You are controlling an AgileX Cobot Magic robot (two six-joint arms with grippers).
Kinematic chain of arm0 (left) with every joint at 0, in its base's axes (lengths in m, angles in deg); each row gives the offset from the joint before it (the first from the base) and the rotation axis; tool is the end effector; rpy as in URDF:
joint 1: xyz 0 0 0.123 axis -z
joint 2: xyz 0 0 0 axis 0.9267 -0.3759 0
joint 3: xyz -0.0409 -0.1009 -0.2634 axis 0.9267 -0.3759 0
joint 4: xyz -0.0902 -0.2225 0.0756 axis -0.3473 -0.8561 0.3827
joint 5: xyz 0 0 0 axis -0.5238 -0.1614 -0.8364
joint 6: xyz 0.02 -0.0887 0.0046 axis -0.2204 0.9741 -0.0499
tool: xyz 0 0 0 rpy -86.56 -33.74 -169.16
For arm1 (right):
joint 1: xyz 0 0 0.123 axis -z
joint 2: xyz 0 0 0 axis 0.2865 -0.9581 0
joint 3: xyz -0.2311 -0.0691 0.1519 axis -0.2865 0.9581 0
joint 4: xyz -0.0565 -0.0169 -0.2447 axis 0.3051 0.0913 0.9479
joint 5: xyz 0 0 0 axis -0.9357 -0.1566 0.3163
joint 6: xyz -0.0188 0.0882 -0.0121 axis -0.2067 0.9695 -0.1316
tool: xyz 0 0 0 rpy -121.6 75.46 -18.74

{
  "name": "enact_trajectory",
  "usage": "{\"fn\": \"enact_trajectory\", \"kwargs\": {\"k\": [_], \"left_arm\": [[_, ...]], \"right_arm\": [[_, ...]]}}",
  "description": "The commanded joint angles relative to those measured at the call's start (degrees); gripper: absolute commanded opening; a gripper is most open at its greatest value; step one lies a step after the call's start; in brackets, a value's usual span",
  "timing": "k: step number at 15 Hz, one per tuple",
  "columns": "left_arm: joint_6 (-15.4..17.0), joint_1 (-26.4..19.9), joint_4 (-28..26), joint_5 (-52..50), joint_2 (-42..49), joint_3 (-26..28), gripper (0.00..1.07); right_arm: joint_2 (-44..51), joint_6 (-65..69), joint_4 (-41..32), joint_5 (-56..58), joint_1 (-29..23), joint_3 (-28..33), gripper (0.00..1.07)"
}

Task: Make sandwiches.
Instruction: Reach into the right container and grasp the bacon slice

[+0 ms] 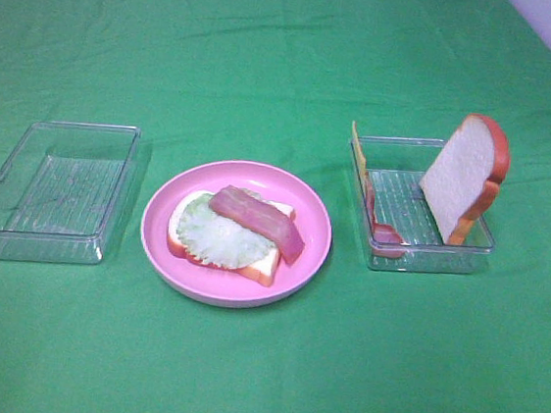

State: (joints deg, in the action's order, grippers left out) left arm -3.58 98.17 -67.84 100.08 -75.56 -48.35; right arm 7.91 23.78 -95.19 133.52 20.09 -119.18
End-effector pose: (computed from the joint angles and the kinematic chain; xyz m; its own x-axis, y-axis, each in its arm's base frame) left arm -0.0063 -0.0012 0.2779 -0.3835 0.2535 -0.8881 0.5481 0.8364 0.0020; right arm 0.0494 0.0113 0.2956 -0.5010 0.0405 -0.8645 -0.0710 0.9936 0.0877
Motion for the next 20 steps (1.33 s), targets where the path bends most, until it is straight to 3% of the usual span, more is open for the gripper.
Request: {"fn": "enact_trajectory", "kwargs": {"k": [1,5,8,11,14,17,20], "left_arm": [[-0.1,0.1,-0.1,-1.2,0.4,-0.3,0.62],[-0.1,0.1,-0.2,-1.2,0.8,-0.3,0.62],[-0.1,0.1,-0.2,-1.2,1.9,-0.3,0.62],[-0.1,0.1,-0.2,-1.2,1.9,-0.3,0.62],[-0.1,0.1,-0.2,-1.3,1.9,-0.3,0.62],[-0.1,0.1,-0.2,-1.3,1.9,-0.3,0.62],[-0.1,0.1,-0.2,-1.3,1.9,-0.3,0.62]], "right_arm": [[-11.6,-2.9,-6.2,-8.1,0.2,-0.5,0.69],[-29.2,-14.2,-17.1,-11.1,0.2,-3.2,0.69],[-46.2,-20.6,-22.5,-5.3,0.1,-13.5,0.69],[-57.2,-20.5,-22.5,1.0,-0.3,-22.5,0.68],[-63.4,-17.6,-18.9,1.9,-6.0,-28.2,0.68],[-74.0,0.1,-5.8,3.4,-19.4,-39.0,0.68],[-80.6,7.8,-0.5,7.3,-24.2,-45.6,0.68]]}}
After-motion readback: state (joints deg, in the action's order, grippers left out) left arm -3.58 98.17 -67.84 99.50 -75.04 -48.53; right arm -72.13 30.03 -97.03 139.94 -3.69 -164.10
